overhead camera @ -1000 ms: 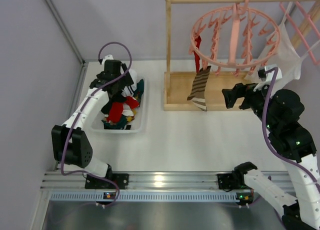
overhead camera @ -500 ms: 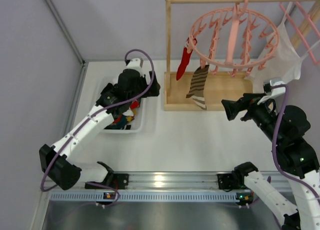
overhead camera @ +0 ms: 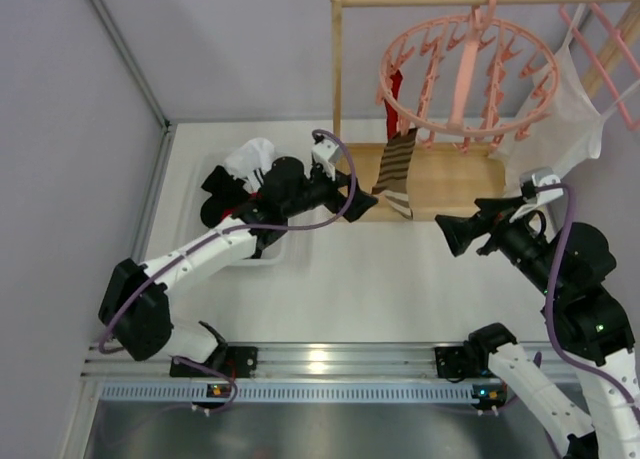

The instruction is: Remove the socks clipped to the hanger

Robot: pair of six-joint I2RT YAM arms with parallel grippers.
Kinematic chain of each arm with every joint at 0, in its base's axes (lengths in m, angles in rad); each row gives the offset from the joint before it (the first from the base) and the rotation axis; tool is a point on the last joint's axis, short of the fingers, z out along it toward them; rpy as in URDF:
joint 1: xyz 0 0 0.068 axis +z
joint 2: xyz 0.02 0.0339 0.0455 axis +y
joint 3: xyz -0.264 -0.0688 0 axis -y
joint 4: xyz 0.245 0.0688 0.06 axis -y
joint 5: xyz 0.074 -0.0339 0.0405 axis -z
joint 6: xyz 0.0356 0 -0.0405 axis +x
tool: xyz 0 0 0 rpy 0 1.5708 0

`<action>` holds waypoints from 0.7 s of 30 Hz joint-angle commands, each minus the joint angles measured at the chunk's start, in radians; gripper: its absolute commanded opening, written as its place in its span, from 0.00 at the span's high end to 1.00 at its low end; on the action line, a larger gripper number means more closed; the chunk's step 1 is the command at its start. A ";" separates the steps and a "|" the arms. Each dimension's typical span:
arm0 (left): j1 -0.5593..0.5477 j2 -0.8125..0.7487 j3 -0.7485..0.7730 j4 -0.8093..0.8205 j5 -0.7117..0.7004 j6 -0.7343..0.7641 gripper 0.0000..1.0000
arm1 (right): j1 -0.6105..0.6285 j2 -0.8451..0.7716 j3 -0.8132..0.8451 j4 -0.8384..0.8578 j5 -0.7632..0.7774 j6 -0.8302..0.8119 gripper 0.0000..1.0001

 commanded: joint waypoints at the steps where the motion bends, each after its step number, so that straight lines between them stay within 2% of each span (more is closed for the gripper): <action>1: -0.038 0.058 0.054 0.168 0.059 0.100 0.02 | -0.018 -0.028 -0.021 0.063 -0.070 0.021 0.01; 9: -0.050 0.236 0.189 0.173 -0.039 0.153 0.02 | -0.018 -0.055 -0.076 0.134 -0.209 0.047 0.01; 14: -0.050 0.293 0.230 0.173 -0.134 0.176 0.02 | -0.018 -0.065 -0.070 0.131 -0.211 0.039 0.01; 21: -0.050 0.373 0.287 0.173 -0.116 0.208 0.02 | -0.018 -0.065 -0.079 0.143 -0.216 0.027 0.01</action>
